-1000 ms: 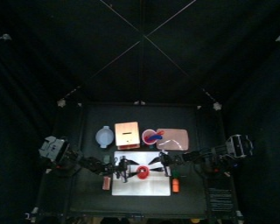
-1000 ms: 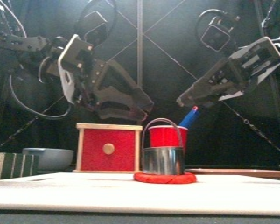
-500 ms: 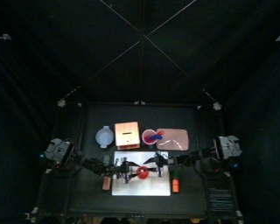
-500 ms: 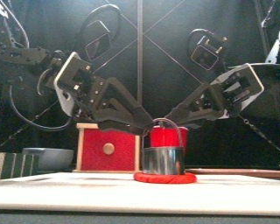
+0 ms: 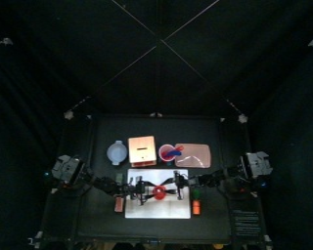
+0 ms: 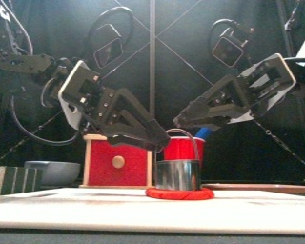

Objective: Get the cutter from the drawer then cut the dough then place the extra dough in the bowl
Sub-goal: Cut the dough

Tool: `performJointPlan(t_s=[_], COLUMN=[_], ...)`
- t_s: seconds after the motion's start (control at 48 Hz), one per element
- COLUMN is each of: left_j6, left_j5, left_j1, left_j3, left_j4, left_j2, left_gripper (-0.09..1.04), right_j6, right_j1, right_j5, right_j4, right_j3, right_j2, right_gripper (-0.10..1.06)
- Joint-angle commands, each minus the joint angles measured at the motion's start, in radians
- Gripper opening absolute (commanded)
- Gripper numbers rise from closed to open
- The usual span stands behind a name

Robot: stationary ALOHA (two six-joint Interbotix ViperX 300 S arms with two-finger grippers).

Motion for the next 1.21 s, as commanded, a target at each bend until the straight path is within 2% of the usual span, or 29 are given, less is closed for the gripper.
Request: performJointPlan(t_s=[0.021,0.354,0.542,0.604,0.708,0.896,1.208], left_j6=[0.002,0.0,0.003,0.003,0.003,0.003,0.006], left_j5=[-0.003,0.002,0.002,0.0,0.0,0.002,0.028], left_j1=[-0.002,-0.002,-0.002,0.0,0.006,0.006,0.008], left_j3=[-0.018,-0.029,-0.026,-0.025,-0.026,-0.04,-0.051], left_j4=[0.005,0.018,0.031,0.034,0.034,0.032,0.035], left_j2=[-0.006,0.009,0.012,0.015,0.023,0.031,0.034], left_gripper=[0.84,0.83,0.83,0.83,0.83,0.83,0.64], right_j6=[-0.011,-0.009,-0.014,0.002,-0.005,-0.011,-0.017], right_j1=[0.002,-0.002,0.003,0.003,0.006,0.014,0.017], right_j5=[-0.009,-0.034,-0.034,-0.034,-0.032,-0.023,0.057], right_j4=[0.026,0.044,0.043,0.054,0.081,0.084,0.086], right_j3=[-0.011,-0.029,-0.028,-0.028,-0.025,-0.028,-0.06], right_j2=[0.017,0.095,0.086,0.08,0.069,0.067,0.066], right_gripper=[0.75,0.75,0.75,0.75,0.75,0.75,0.75])
